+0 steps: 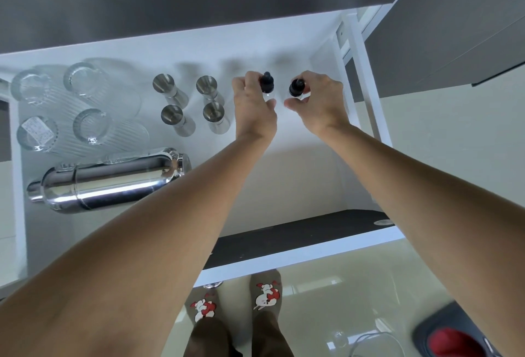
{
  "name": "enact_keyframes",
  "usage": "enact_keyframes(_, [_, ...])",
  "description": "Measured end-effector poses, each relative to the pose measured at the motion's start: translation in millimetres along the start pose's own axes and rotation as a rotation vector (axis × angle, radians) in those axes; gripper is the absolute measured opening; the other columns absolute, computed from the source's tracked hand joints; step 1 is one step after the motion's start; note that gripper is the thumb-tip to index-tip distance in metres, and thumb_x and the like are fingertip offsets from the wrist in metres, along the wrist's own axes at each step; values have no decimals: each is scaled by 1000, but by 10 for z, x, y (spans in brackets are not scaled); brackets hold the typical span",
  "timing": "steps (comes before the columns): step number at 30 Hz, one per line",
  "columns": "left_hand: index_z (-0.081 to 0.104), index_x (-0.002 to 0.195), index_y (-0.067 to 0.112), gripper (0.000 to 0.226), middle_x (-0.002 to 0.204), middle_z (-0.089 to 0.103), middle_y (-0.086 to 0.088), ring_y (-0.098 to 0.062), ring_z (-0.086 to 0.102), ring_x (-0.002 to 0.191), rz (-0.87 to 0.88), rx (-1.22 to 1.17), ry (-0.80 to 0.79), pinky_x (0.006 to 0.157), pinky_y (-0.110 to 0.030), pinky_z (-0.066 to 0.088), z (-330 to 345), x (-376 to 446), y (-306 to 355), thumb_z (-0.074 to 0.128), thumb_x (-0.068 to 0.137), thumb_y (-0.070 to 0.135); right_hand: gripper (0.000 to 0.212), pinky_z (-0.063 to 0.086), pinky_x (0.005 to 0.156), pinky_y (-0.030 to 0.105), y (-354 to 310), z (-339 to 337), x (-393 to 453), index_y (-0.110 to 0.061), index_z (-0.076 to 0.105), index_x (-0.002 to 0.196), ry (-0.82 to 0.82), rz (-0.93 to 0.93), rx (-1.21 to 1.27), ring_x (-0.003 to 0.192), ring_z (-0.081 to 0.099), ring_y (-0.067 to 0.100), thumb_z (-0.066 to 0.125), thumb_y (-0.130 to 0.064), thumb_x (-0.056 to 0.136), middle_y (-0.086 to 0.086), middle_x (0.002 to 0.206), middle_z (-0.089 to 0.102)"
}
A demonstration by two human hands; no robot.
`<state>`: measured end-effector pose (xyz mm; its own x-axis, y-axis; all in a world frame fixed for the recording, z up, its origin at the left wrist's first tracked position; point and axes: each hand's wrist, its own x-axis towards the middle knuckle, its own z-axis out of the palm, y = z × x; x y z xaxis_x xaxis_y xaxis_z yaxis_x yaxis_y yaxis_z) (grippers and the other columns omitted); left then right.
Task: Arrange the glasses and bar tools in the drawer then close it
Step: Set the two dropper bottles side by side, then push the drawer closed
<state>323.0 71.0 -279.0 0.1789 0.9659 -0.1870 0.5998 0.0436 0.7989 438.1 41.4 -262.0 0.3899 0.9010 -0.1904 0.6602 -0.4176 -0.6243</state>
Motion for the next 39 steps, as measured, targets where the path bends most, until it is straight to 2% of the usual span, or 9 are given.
enact_keyframes(5, [49,110,6,32,110,56,-10,-16,45,83,52,79,-35,67,-12,28,-39,-13,-18,59,82,-6,31,52,83,29,-5,19,-22,-13,61,108,-10,77,41,91,60,18,71,-14,79,-1,99,58])
enact_keyframes(10, [40,134,12,56,130,47,-8,-20,49,113,37,116,-101,82,-14,31,-173,-125,133,60,85,-3,54,48,89,30,10,-122,-205,-18,48,130,-56,189,-34,113,56,25,70,-20,80,9,128,53])
enact_keyframes(14, [33,143,7,64,140,40,-12,-21,43,127,87,132,-93,89,-3,16,-485,-513,259,60,85,-2,52,45,89,29,-146,-433,-701,-19,51,129,-213,280,-58,118,54,22,70,-28,81,5,130,53])
enact_keyframes(18, [46,135,2,50,135,49,-14,-23,46,127,175,136,48,105,-16,30,-993,-1200,170,61,88,8,40,43,94,34,-300,-639,-1454,-17,54,123,-197,220,-143,113,56,26,62,-30,87,7,122,59])
enact_keyframes(21, [48,134,3,45,138,46,-13,-27,43,132,127,222,108,108,-45,40,-1459,-1768,-98,57,93,18,38,42,99,48,-334,-560,-2045,-11,59,116,0,152,-266,116,54,37,62,-31,84,15,118,60])
enact_keyframes(24, [46,135,6,56,144,41,-14,-31,33,139,-14,387,130,112,-58,29,-1888,-2198,-442,43,92,42,54,33,104,61,-386,-430,-2467,-8,55,120,30,235,-360,134,36,45,47,-49,86,24,134,49])
enact_keyframes(27, [33,145,9,88,157,24,-14,-30,10,148,-202,544,34,119,-56,12,-2125,-2458,-709,15,86,72,71,27,108,61,-415,-322,-2635,-6,39,137,-33,258,-349,143,17,45,33,-57,88,28,150,28])
enact_keyframes(30, [17,152,11,101,162,4,-11,-25,-9,148,-238,655,-80,119,-51,-2,-2168,-2508,-838,-4,79,78,77,28,108,58,-386,-261,-2618,-2,28,143,-62,227,-361,143,13,44,29,-57,89,29,153,20])
enact_keyframes(39, [-2,152,10,104,160,-10,-14,-30,-12,147,-334,621,7,117,-48,0,-2115,-2366,-793,-6,77,81,94,15,116,52,-433,-246,-2438,-7,3,149,-82,289,-359,147,-4,30,2,-72,82,18,158,-4])
